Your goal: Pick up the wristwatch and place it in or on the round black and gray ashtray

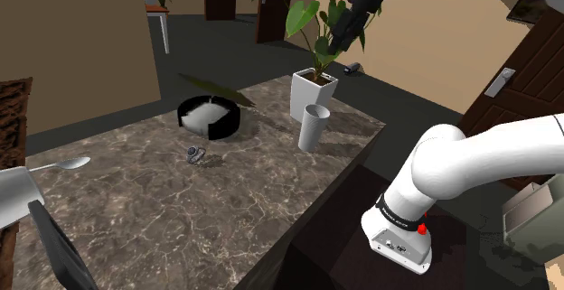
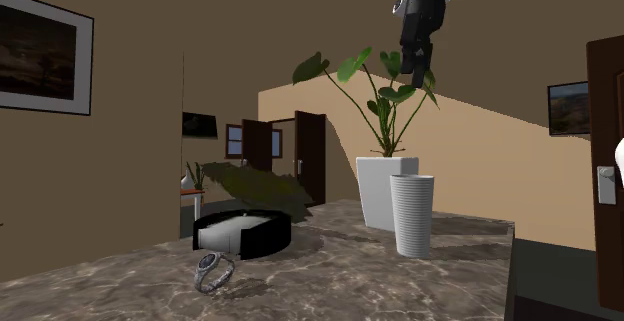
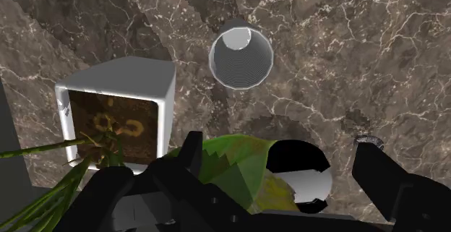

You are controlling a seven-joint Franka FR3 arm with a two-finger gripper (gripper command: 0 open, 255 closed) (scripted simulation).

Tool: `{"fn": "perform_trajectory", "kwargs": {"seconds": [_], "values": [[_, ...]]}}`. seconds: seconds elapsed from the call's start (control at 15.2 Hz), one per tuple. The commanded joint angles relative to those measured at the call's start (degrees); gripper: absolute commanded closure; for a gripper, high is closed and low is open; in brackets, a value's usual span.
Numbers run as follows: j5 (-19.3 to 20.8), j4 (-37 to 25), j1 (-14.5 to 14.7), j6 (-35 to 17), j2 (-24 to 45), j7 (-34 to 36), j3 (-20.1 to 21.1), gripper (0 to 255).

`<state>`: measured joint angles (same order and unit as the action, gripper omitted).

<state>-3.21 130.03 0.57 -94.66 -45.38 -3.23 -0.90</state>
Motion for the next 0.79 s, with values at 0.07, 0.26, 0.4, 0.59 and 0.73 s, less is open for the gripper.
{"fn": "perform_trajectory", "kwargs": {"seconds": [0.07, 0.26, 0.4, 0.59, 0.73], "values": [[-0.43, 0.37, 0.24, -1.14, 1.11, 0.9, 0.89, 0], [-1.65, 1.08, 0.91, -4.55, 4.8, 3.56, 3.55, 0], [-2.33, 1.23, 1.35, -6.79, 7.56, 5.32, 5.29, 0], [-3.15, 0.94, 1.97, -10.08, 12.1, 7.97, 7.84, 0], [-3.51, 0.42, 2.34, -12.19, 15.39, 9.76, 9.49, 0]]}}
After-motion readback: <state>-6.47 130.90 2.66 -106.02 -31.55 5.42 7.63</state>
